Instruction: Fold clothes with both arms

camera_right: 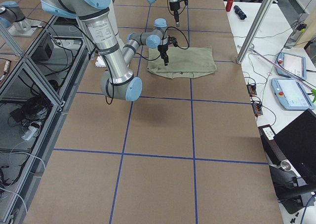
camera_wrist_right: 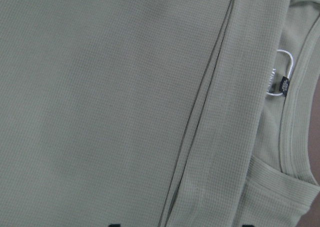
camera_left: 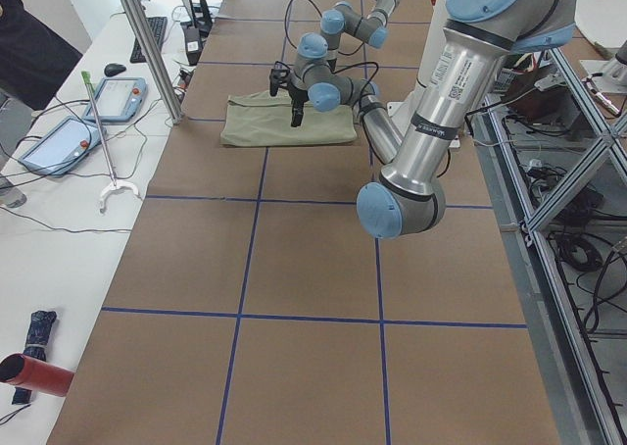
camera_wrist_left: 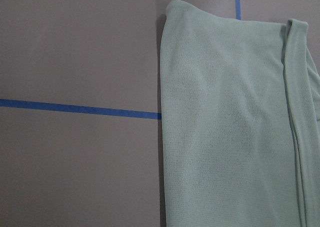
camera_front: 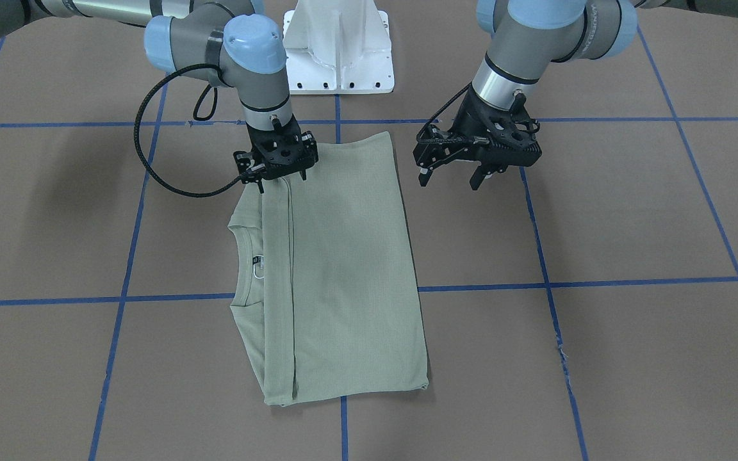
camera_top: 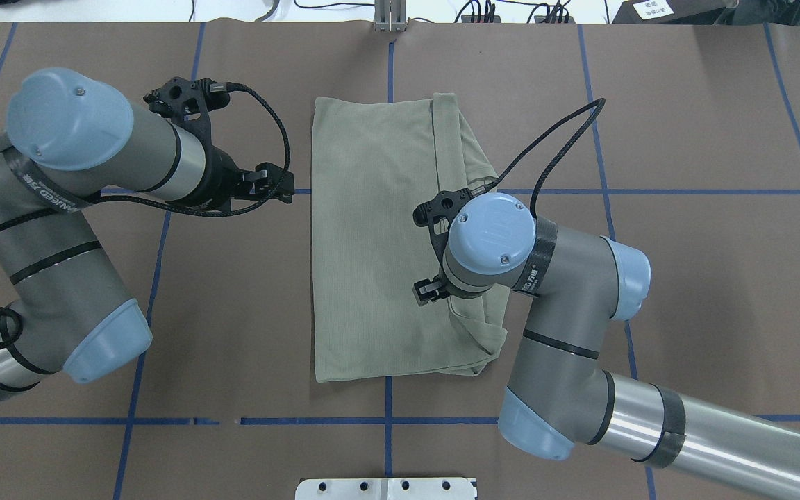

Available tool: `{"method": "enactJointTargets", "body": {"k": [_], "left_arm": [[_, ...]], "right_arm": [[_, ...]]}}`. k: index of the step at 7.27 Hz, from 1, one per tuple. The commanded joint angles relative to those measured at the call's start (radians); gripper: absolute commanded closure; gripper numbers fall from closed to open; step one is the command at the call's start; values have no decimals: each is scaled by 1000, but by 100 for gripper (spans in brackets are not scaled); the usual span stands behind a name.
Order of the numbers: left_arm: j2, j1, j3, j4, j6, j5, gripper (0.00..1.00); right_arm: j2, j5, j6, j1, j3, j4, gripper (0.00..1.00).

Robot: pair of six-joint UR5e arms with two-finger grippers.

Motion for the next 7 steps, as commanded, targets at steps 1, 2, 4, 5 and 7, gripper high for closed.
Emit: {"method": "enactJointTargets", "body": {"k": [1, 2, 4, 5, 7], "left_arm": [[2, 0, 4, 0, 0, 0, 0], [2, 0, 4, 0, 0, 0, 0], [2, 0, 4, -2, 0, 0, 0], [2, 0, 4, -2, 0, 0, 0], [2, 0, 4, -2, 0, 0, 0]], "right_arm": [[-9, 1, -2, -18, -19, 39, 25], [-10, 1, -3, -20, -19, 38, 30], [-29, 63, -3, -18, -13, 39, 47], [-38, 73, -3, -18, -11, 39, 56], [-41, 69, -14, -20, -17, 39, 57]]}}
